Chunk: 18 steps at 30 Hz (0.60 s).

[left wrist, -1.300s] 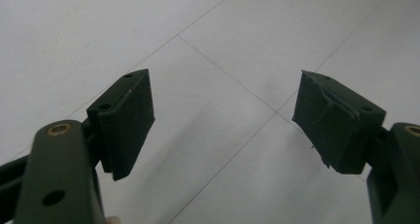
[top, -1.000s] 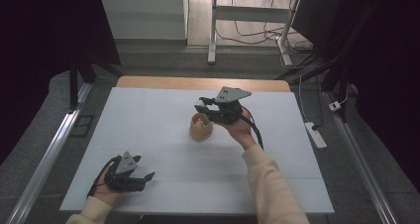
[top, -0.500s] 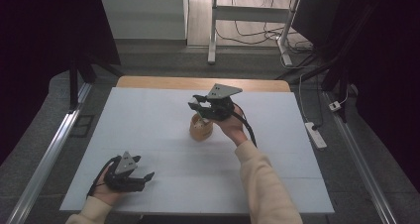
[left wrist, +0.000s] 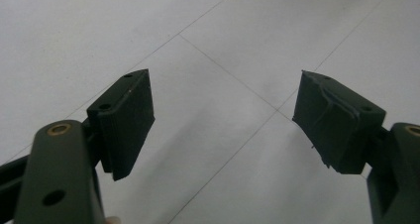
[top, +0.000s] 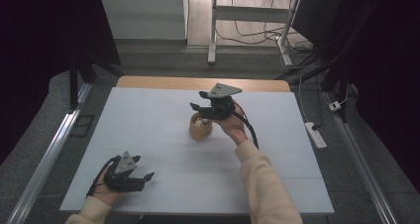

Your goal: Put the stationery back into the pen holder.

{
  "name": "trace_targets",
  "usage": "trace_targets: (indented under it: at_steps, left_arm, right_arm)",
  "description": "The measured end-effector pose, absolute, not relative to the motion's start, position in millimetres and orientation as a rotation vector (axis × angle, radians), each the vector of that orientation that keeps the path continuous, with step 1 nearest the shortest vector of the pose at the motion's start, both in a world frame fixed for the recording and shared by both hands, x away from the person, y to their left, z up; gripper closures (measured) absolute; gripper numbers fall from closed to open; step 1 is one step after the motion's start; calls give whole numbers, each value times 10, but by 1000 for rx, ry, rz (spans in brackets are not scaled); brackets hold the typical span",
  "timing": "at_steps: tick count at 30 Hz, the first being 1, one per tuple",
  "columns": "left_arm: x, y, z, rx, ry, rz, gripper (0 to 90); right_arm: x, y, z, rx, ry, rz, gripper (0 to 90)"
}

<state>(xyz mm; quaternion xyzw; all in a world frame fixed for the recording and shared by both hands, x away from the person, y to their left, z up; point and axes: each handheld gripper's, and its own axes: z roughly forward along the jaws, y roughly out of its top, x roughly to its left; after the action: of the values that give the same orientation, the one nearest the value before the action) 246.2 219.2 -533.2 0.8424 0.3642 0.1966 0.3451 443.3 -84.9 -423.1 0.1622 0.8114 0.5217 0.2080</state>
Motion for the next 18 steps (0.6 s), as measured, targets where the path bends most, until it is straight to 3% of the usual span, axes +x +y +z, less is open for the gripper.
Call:
trace_targets:
  at_steps: [8,18]
  left_arm:
    - [2481,2170,-5325,2183,942,511,232]
    - [2492,2160,-5310,2176,936,509,231]
  right_arm:
    - [4279,-1102,-4281,493,2303,1426,412]
    - [4012,-1730,-4459,617,2327,1334,406]
